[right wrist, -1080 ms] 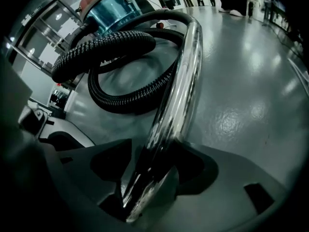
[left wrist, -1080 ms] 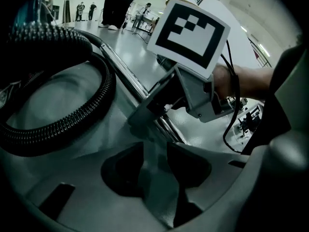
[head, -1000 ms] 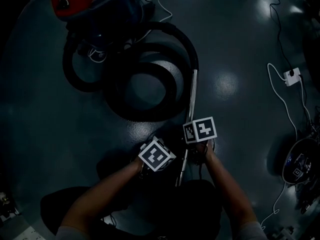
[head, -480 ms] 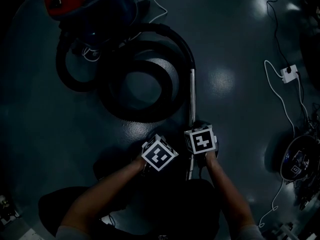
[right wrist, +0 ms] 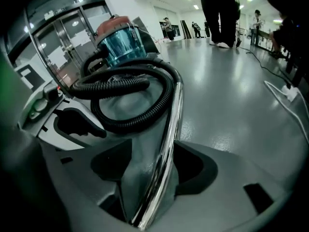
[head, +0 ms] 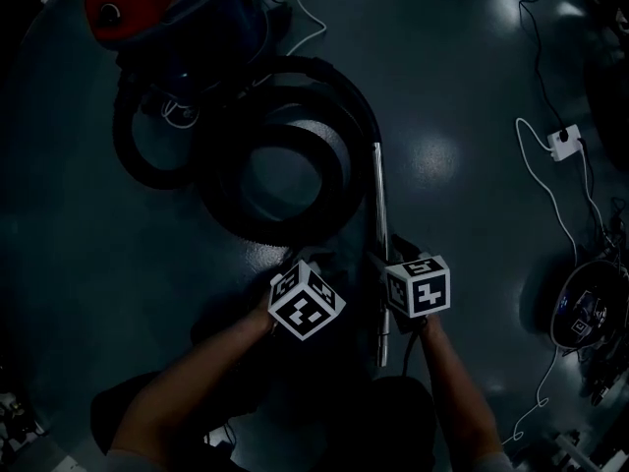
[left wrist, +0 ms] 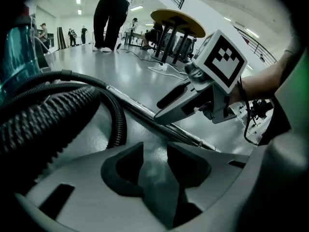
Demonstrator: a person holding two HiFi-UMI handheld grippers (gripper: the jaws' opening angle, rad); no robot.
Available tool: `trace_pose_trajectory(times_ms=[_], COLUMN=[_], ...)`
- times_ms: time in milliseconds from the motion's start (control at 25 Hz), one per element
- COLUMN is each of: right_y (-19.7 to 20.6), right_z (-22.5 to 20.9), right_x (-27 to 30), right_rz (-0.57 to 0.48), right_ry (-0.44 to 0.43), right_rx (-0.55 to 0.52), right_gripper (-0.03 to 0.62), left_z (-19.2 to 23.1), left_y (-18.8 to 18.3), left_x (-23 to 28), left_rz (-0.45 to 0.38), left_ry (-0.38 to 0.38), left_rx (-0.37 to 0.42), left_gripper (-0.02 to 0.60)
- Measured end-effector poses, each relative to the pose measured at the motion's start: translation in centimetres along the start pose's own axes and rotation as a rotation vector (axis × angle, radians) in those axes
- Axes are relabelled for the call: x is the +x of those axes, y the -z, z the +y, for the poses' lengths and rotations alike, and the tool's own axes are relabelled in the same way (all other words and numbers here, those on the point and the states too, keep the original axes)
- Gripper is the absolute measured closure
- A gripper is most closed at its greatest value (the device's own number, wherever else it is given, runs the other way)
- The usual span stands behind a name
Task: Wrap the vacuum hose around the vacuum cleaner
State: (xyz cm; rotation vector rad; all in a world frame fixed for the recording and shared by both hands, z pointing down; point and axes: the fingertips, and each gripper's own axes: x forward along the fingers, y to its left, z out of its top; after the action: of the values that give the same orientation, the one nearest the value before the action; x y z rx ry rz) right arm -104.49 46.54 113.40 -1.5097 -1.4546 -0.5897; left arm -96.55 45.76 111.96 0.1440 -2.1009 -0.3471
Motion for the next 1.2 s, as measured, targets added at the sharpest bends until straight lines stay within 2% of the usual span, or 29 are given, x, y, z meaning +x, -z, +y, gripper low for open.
trace_pose_trajectory(times_ms=[120, 200, 320, 400, 520, 600, 720, 760, 840, 960, 1120, 1200], right_y=[-2.5, -3.9, -5.6, -6.7, -8.2, -9.2, -10.4, -10.7, -11.5, -12.7, -14.6, -15.3], right_z=[1.8, 3.4, 5.6, 7.0, 9.0, 10.2, 11.6, 12.2, 13.7, 16.2, 19.6, 20.8], right_x=[-3.0, -5.4, -9.0, -11.7, -15.7, -18.6, -23.5, -25.2, -28.6, -34.4, -42.7, -46.8], right_rz=[-0.068, -0.087, -0.083, -0.093, -0.091, -0.093, -0.1, -0.103, -0.111, -0.138, -0.209, -0.242], right_ry=[-0.058, -0.089, -0.101, -0.112, -0.12, -0.116, -0.092, -0.093, -0.126, -0.168, -0.2, -0.2], right_rx=[0.001, -0.048, -0.132, -0.134, -0.137, -0.151, -0.141, -0.128, -0.092, -0.063, -0.051, -0.054], right_gripper=[0.321, 0.321, 0.321, 0.321, 0.325, 0.379, 0.467, 0.535, 0.588, 0.588, 0.588, 0.588], left_z=[-0.2, -0.5, -0.4, -0.5, -1.5, -2.5, -4.9, -5.7, -7.7, -11.7, -17.9, -20.7], left_y=[-1.8, -2.9, -4.8, -6.0, -7.9, -9.5, -12.1, -12.9, -14.3, -16.1, -18.2, -19.2], left_x=[-2.7, -5.0, -8.9, -11.6, -15.8, -18.7, -23.3, -25.0, -28.2, -32.9, -39.4, -42.4], left_rz=[-0.032, -0.025, -0.033, -0.03, -0.026, -0.034, -0.054, -0.063, -0.08, -0.102, -0.108, -0.114], left_ry=[0.037, 0.056, 0.027, 0.005, -0.026, -0.058, -0.092, -0.1, -0.103, -0.082, -0.08, -0.083], left_rx=[0.034, 0.046, 0.035, 0.029, 0.091, 0.139, 0.159, 0.155, 0.127, 0.078, 0.143, 0.132], left_gripper=[0.419, 0.419, 0.419, 0.419, 0.42, 0.43, 0.505, 0.535, 0.574, 0.574, 0.574, 0.574])
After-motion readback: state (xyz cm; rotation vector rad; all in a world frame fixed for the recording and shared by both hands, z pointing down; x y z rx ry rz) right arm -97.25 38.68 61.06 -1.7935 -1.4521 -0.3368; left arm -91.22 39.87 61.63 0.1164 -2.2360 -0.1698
